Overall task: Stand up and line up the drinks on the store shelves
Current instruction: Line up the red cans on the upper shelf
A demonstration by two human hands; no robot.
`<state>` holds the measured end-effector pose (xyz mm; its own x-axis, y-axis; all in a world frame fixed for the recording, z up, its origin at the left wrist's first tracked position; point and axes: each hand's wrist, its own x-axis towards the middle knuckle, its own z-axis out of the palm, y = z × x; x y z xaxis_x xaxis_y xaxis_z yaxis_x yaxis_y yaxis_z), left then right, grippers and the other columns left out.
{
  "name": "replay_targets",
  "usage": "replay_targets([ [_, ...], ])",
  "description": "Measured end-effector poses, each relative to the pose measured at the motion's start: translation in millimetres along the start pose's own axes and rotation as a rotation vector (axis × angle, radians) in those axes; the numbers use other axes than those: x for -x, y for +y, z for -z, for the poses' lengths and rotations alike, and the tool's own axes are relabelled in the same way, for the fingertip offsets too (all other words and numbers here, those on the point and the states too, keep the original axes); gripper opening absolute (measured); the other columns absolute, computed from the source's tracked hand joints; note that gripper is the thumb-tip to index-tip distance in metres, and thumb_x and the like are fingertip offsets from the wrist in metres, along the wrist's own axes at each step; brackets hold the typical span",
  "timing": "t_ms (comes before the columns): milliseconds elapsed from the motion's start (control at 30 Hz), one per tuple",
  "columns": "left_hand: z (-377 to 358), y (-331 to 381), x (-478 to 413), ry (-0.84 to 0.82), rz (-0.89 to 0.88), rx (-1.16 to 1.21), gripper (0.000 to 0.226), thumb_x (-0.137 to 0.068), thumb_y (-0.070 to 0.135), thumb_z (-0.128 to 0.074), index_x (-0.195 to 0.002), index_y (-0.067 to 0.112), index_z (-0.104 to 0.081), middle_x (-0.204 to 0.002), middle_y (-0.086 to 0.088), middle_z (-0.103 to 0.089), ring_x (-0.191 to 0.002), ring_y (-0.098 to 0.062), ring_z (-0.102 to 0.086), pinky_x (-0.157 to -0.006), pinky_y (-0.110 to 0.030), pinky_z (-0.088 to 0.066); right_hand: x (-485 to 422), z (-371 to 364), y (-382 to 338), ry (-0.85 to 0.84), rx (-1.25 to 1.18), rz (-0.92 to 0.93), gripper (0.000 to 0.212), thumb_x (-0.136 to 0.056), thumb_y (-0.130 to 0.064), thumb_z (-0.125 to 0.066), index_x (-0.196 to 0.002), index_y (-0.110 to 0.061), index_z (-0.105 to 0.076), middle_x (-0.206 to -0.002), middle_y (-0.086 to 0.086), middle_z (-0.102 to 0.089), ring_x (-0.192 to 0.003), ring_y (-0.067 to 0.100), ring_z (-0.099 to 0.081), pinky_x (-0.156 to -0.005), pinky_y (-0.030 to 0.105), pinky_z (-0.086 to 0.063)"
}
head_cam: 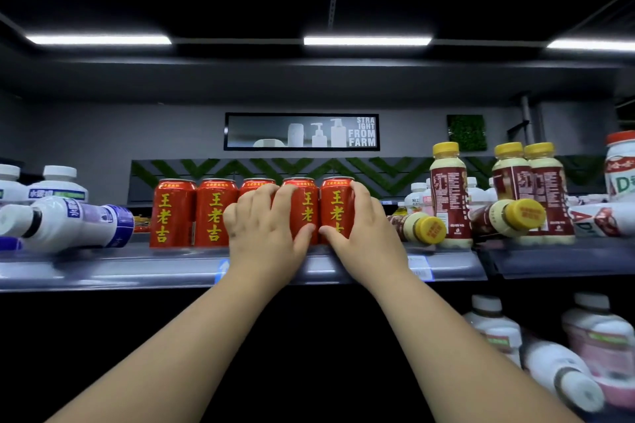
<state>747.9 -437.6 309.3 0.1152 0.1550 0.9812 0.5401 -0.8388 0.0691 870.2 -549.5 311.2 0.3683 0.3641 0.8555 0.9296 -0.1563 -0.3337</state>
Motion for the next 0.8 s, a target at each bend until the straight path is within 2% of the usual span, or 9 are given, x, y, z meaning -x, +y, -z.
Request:
replay_targets([
  [167, -11, 15, -2, -0.061, 0.113, 0.025, 0.077, -0.084, 0.063, -0.059, -0.147, 0.028, -0.033, -0.15, -0.002, -0.036, -0.141, -0.025, -0.021, -0.108, -0.045, -0.009, 2, 1, 4, 0.055, 0.048, -0.041, 0.087, -0.086, -0.055, -0.064, -0.153, -0.024, -0.017, -0.14, 0.003, -0.05, -0.12, 0.026, -0.053, -0.094, 0.038, -0.044],
  [367, -13, 10, 3, -0.057, 0.098, 0.052, 0.072, -0.089, 0.048, -0.061, -0.15, 0.027, -0.028, -0.151, 0.001, -0.037, -0.145, -0.023, -0.017, -0.113, -0.048, -0.01, 4, -1, 6, 0.058, 0.058, -0.023, 0.085, -0.086, -0.058, -0.065, -0.151, -0.025, -0.02, -0.136, 0.002, -0.056, -0.117, 0.026, -0.058, -0.091, 0.038, -0.046],
  [533, -17, 11, 5, -0.032, 0.069, 0.061, 0.07, -0.088, 0.035, -0.062, -0.149, 0.025, -0.03, -0.147, -0.004, -0.043, -0.142, -0.026, -0.024, -0.112, -0.048, -0.009, 4, 0, 7, 0.082, 0.138, -0.014, 0.085, -0.087, -0.064, -0.059, -0.15, -0.023, -0.02, -0.136, 0.001, -0.058, -0.118, 0.026, -0.059, -0.098, 0.041, -0.041],
  [800, -12, 11, 5, -0.084, 0.074, 0.047, 0.066, -0.091, 0.041, -0.058, -0.149, 0.028, -0.028, -0.152, -0.002, -0.035, -0.145, -0.024, -0.015, -0.115, -0.047, -0.008, 5, 1, 8, 0.07, 0.138, 0.017, 0.085, -0.088, -0.064, -0.058, -0.151, -0.023, -0.02, -0.137, 0.001, -0.057, -0.119, 0.024, -0.058, -0.1, 0.04, -0.041],
])
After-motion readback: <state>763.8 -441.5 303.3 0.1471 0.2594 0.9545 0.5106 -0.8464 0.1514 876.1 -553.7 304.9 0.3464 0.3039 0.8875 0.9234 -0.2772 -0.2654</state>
